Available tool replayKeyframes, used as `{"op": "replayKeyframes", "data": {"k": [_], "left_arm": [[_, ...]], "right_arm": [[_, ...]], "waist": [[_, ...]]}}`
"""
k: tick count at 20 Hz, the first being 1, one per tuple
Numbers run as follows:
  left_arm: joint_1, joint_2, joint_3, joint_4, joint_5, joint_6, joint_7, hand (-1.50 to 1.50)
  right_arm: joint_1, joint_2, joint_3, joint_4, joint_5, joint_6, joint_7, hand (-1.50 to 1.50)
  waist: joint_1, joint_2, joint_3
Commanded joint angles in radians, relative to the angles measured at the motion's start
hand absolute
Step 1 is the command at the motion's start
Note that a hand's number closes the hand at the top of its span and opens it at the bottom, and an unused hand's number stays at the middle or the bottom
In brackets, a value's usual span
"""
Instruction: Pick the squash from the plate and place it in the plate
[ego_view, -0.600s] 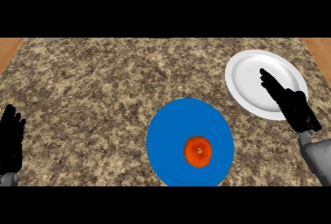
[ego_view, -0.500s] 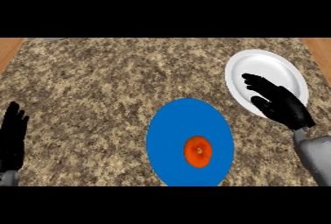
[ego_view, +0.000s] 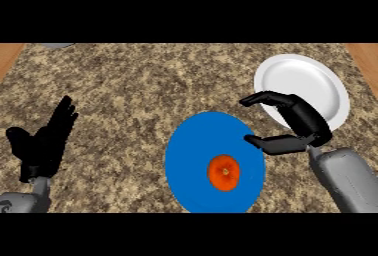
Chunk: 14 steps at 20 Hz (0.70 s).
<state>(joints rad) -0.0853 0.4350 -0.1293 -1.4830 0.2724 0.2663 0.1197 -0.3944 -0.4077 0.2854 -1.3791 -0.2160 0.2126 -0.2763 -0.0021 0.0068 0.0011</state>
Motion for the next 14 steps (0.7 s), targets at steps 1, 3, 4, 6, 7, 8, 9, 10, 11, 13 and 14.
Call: {"op": "replayKeyframes", "data": {"k": [1,3,4,6,7,8,9,10,11,13,14], "left_arm": [[-0.043,-0.004,-0.031,0.026,0.015,-0.076,0.011,0.0],[-0.059,-0.024,-0.023,0.048,-0.002,-0.063,-0.013,0.0],[-0.088,-0.038,-0.022,0.105,0.004,-0.081,-0.022,0.0],[-0.08,-0.021,-0.019,0.068,-0.009,-0.081,0.002,0.0],[-0.052,-0.021,-0.017,0.081,-0.008,-0.101,-0.038,0.0],[-0.066,-0.019,-0.011,0.041,-0.011,-0.088,0.015,0.0],[-0.107,-0.032,-0.009,0.118,-0.018,-0.103,0.013,0.0],[-0.078,-0.051,-0.03,0.065,-0.028,-0.076,0.024,0.0],[-0.05,-0.037,0.003,0.086,-0.02,-0.102,-0.018,0.0],[-0.066,-0.077,-0.007,0.115,-0.044,-0.084,-0.03,0.0],[-0.101,-0.069,0.014,0.137,-0.046,-0.118,-0.019,0.0]], "right_arm": [[0.055,0.051,0.002,0.153,-0.024,0.121,-0.27,-1.5],[0.036,0.034,0.067,0.242,0.104,0.166,-0.377,-1.5],[0.022,-0.059,0.043,0.236,0.111,0.236,-0.41,-1.5],[0.025,-0.052,0.09,0.26,0.232,0.185,-0.472,-1.5],[0.02,-0.085,0.09,0.257,0.268,0.177,-0.496,-1.5],[0.032,-0.052,0.102,0.258,0.301,0.145,-0.504,-1.5],[-0.041,-0.037,0.092,0.238,0.284,0.168,-0.407,-1.5],[-0.028,-0.104,0.083,0.282,0.316,0.193,-0.481,-1.5],[-0.001,-0.084,0.099,0.244,0.348,0.163,-0.455,-1.5],[-0.035,-0.059,0.089,0.152,0.347,0.158,-0.325,-1.5],[-0.05,-0.054,0.065,0.226,0.38,0.181,-0.397,-1.5]], "waist": [[0.014,0.008,0.002],[0.019,0.003,0.001],[0.007,0.004,0.0],[0.011,-0.002,0.0],[0.011,-0.002,0.0],[0.009,-0.005,0.0],[0.005,-0.005,-0.001],[0.009,-0.005,-0.001],[0.006,-0.006,-0.001],[0.001,-0.008,-0.002],[0.004,-0.006,-0.001]]}}
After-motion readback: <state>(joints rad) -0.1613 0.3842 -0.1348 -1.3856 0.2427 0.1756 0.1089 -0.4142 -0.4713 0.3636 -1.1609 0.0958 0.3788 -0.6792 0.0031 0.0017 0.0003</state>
